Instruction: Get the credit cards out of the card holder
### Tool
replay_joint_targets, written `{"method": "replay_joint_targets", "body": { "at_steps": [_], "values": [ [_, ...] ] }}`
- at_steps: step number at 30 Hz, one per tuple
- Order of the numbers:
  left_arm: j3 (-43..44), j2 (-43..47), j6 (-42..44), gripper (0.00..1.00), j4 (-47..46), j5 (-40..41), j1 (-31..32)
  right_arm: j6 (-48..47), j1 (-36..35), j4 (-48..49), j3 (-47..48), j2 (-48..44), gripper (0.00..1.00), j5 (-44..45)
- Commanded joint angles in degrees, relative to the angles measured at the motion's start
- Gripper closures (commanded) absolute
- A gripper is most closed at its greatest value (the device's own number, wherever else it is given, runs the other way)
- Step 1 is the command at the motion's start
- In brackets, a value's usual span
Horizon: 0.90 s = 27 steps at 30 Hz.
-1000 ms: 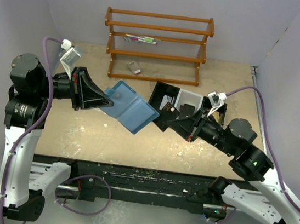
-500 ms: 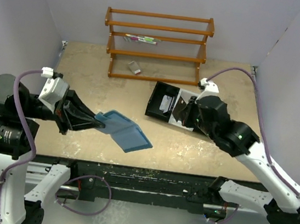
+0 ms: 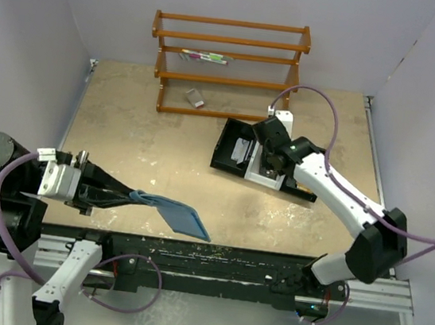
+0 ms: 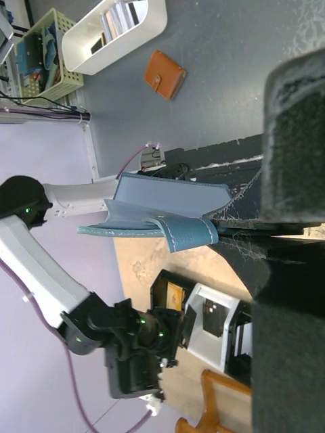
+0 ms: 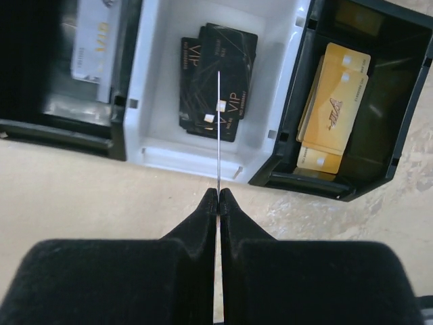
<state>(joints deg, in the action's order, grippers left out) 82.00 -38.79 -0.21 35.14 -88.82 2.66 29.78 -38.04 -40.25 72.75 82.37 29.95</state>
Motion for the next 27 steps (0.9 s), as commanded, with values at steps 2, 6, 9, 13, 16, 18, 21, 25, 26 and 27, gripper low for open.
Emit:
{"method": "replay_joint_targets", "body": {
  "at_steps": [2,6,9,13,16,18,21,25,26,27],
  "values": [
    [1.7,0.7,12.5,1.0,5.7,-5.4,-0.3,-2.2,1.6,0.6,3.3,6.5,1.0,5.4],
    [1.3,1.4,23.5,0.98,12.5,-2.7,-0.3,-2.6,2.4,1.7,4.5,11.8,1.0,7.5],
    [1.2,0.8,36.8,0.94,21.9,3.2,-0.3,-3.0,3.4,2.4,5.3,14.5,1.0,7.6],
    [1.2,-1.1,53.6,0.94,34.5,8.8,-0.3,-3.1,4.9,3.7,5.6,16.2,0.99,7.0],
    [0.2,-2.3,61.0,0.94,40.2,11.0,-0.3,-3.7,6.1,4.8,5.6,16.9,0.98,6.0],
    [-1.1,-2.3,63.1,0.95,40.5,12.1,-0.3,-4.2,6.8,5.6,5.7,17.4,0.98,5.3],
    [-3.5,-1.7,63.5,0.97,38.2,13.9,-0.2,-4.7,7.8,6.0,6.2,18.3,0.84,3.8],
    [-8.2,-0.8,65.7,1.0,34.7,17.7,-0.3,-4.7,8.7,6.7,6.9,18.5,0.49,1.1],
    [-9.5,-0.9,65.4,1.0,33.3,19.2,-0.3,-4.6,8.8,7.0,6.9,18.1,0.45,0.3],
    [-10.7,-1.2,64.7,1.0,32.0,20.2,-0.3,-4.5,9.0,7.2,6.8,17.6,0.42,-0.4]
  ]
}}
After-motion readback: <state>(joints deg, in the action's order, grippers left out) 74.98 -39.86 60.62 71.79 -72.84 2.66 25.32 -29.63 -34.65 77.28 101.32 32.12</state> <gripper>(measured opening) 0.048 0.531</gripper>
